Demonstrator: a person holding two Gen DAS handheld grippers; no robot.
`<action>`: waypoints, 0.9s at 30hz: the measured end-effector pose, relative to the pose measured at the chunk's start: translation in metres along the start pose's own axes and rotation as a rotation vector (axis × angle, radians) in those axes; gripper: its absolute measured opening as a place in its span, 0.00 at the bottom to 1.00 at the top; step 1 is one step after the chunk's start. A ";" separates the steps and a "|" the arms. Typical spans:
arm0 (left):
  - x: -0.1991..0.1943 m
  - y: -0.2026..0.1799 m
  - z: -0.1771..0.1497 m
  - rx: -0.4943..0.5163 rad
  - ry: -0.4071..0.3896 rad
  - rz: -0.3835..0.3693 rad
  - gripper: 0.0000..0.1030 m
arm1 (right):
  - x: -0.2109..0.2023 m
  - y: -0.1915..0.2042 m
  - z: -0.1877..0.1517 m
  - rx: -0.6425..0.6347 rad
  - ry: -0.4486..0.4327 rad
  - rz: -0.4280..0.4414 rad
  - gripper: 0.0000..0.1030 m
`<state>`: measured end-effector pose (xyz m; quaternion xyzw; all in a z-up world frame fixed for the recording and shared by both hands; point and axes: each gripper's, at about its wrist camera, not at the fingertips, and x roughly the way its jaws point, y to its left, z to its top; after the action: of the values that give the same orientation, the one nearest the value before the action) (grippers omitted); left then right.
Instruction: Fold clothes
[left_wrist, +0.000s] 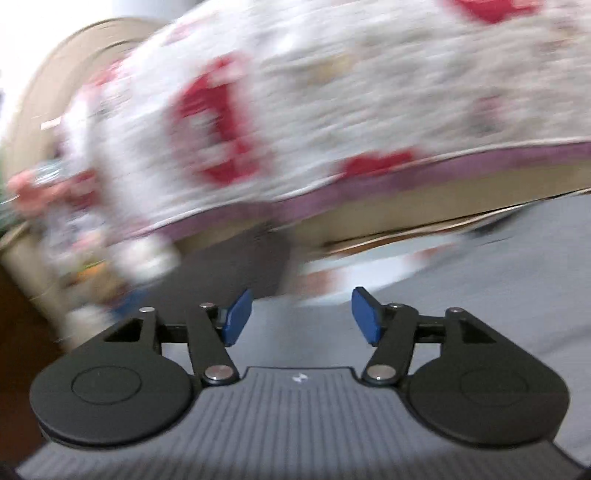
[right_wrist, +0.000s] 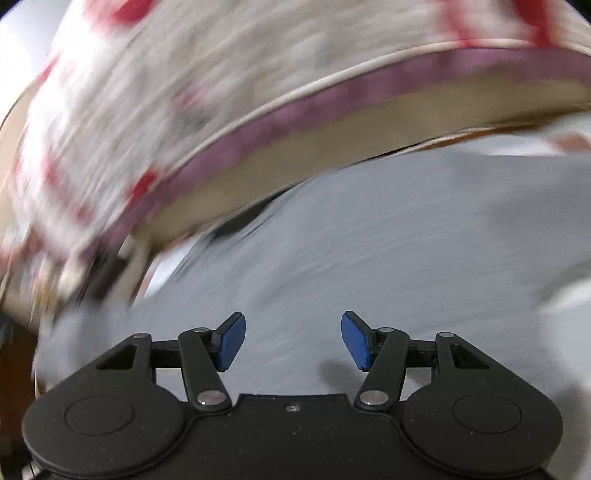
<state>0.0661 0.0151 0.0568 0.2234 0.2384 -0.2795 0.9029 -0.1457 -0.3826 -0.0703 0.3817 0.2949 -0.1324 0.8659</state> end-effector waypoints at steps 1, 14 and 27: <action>0.009 -0.026 0.007 0.006 0.005 -0.095 0.60 | -0.010 -0.019 0.002 0.041 -0.033 -0.033 0.61; 0.146 -0.280 0.009 0.058 0.289 -0.684 0.45 | -0.095 -0.207 -0.010 0.441 -0.277 -0.269 0.62; 0.171 -0.282 0.005 -0.002 0.296 -0.734 0.45 | -0.055 -0.249 0.046 0.571 -0.432 -0.237 0.64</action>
<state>0.0204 -0.2657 -0.1109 0.1603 0.4301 -0.5483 0.6990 -0.2834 -0.5845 -0.1574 0.5343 0.0989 -0.3859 0.7455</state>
